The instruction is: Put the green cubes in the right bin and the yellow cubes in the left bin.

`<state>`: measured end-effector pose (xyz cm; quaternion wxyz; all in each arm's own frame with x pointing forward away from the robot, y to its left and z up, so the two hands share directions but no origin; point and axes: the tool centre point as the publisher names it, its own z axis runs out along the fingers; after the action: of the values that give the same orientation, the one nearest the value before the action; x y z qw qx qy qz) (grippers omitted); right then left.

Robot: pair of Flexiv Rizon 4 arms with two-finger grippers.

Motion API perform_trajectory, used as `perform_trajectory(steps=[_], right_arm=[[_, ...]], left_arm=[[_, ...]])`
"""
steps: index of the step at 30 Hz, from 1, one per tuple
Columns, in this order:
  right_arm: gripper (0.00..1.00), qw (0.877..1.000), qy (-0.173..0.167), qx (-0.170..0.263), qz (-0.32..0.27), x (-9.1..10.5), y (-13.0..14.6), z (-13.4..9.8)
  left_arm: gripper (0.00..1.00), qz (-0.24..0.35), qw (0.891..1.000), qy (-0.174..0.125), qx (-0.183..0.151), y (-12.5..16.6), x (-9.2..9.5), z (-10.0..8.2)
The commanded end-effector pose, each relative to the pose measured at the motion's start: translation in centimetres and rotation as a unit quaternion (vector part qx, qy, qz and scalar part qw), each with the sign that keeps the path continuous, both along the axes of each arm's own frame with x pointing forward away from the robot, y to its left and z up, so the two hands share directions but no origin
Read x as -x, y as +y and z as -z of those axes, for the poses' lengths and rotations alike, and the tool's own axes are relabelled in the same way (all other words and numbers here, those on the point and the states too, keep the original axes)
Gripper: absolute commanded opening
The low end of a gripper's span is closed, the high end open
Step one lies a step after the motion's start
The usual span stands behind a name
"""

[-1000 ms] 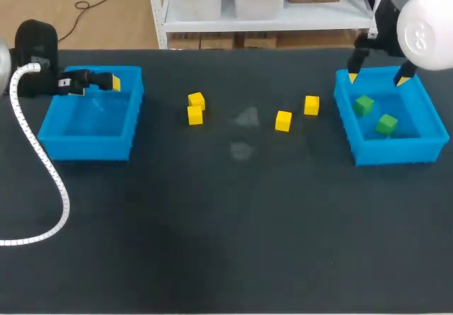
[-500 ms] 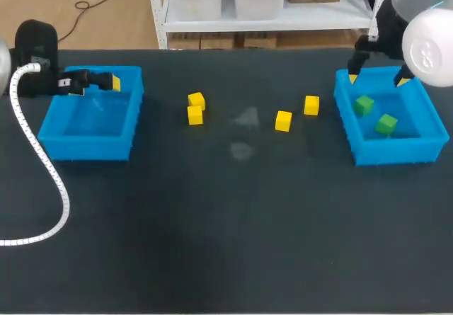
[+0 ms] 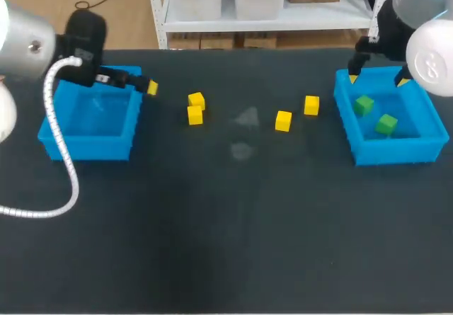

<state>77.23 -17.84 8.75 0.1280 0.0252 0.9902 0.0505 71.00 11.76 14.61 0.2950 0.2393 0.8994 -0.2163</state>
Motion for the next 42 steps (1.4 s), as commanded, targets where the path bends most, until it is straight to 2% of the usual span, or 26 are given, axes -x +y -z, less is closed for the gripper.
perform_trajectory(steps=[1,5,10,15,21,23,32,42], right_arm=[[1.00,1.000,-0.009,0.001,0.002,0.5,-0.1,0.0],[1.00,1.000,-0.009,0.001,0.002,0.5,-0.1,0.0],[1.00,1.000,-0.009,0.001,0.002,0.5,-0.1,0.0],[1.00,1.000,-0.009,0.001,0.002,0.5,-0.1,0.0],[1.00,1.000,-0.009,0.001,0.002,0.5,-0.1,0.0],[1.00,1.000,-0.009,0.001,0.002,0.5,-0.1,0.0],[1.00,1.000,-0.009,0.001,0.002,0.5,-0.1,0.0],[1.00,1.000,-0.009,0.001,0.002,0.5,-0.1,0.0]], left_arm=[[1.00,-0.007,0.994,0.087,-0.063,-3.5,-3.9,1.1],[1.00,-0.030,0.991,0.121,-0.057,-5.3,-4.8,2.0],[1.00,-0.034,0.986,0.140,-0.087,-7.9,-5.3,2.8],[1.00,-0.044,0.975,0.164,-0.141,-9.8,-5.6,4.4],[1.00,-0.091,0.957,0.210,-0.181,-10.2,-5.7,7.1],[1.00,-0.110,0.951,0.226,-0.178,-10.1,-5.8,7.9],[1.00,-0.145,0.929,0.259,-0.220,-10.1,-6.4,10.8],[1.00,-0.165,0.915,0.281,-0.237,-8.8,-6.0,13.5]])
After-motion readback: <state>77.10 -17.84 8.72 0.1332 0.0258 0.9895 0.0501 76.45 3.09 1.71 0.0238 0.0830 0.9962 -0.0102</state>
